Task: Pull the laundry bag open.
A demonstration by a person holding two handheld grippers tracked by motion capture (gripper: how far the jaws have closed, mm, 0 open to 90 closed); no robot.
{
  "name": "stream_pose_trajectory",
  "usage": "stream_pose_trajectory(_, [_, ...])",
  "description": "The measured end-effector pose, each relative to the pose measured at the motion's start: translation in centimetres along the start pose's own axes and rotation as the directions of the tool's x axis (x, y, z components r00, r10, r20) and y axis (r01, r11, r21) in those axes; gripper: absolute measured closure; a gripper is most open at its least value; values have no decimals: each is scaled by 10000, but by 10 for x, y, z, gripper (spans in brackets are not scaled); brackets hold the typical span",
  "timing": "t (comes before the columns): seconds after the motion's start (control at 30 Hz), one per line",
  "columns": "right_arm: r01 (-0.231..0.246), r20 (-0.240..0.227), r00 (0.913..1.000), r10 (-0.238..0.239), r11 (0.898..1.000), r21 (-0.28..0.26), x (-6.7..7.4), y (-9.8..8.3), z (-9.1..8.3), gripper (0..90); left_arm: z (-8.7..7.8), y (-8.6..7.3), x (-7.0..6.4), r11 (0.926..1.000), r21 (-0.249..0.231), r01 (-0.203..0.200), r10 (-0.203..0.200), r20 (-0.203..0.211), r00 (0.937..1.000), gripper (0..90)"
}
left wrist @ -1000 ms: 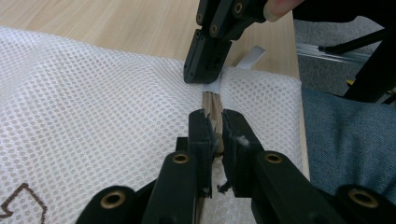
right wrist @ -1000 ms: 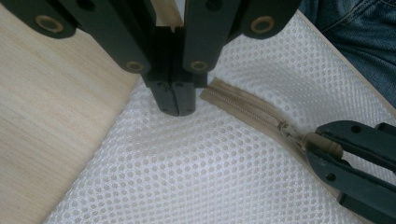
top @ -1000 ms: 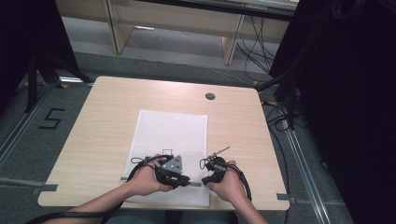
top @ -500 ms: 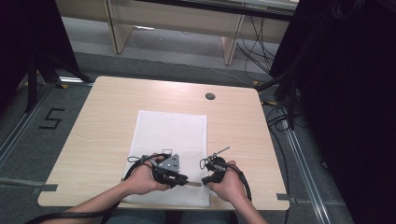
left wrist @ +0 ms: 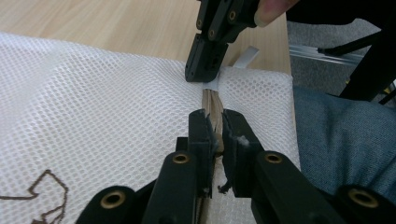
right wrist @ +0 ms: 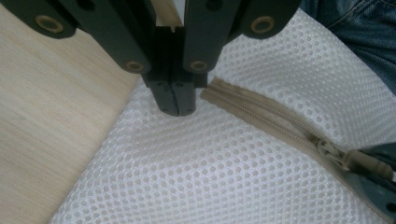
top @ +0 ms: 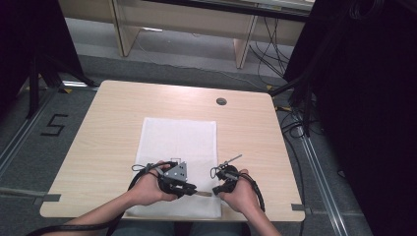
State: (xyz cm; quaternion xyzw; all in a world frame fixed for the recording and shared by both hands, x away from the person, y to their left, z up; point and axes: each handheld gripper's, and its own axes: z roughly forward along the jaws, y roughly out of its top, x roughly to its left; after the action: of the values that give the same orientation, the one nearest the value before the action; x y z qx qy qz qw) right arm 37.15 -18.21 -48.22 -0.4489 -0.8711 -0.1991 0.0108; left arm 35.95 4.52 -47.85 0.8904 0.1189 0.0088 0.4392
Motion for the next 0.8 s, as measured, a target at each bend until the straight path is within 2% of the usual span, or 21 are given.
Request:
stream_pose_trajectory(0.23, [-102,29,9999,102,9999,58,0,0,0,900,-2,-2,0,10000,-43,43,-43,89,10000,821])
stream_pose_trajectory(0.27, [18,36,10000,-18,10000,-6,0,0,0,900,-2,-2,1,10000,-22,4,-3,141,9999,822])
stream_pose_trajectory(0.4, [9,52,10000,-9,10000,5,0,0,0,900,-3,-2,0,10000,7,-22,22,77,10000,822])
stream_pose_trajectory(0.53, [13,68,10000,-13,10000,-8,0,0,0,900,-2,-2,0,10000,-4,-47,47,217,9998,821])
stream_pose_trajectory(0.67, [-6,88,10000,6,10000,1,1,0,0,900,-3,-2,0,10000,16,-84,84,201,9998,822])
stream_pose_trajectory(0.8, [-14,127,9999,14,10000,-27,1,0,0,900,-10,-6,2,10000,-41,-12,12,29,10000,821])
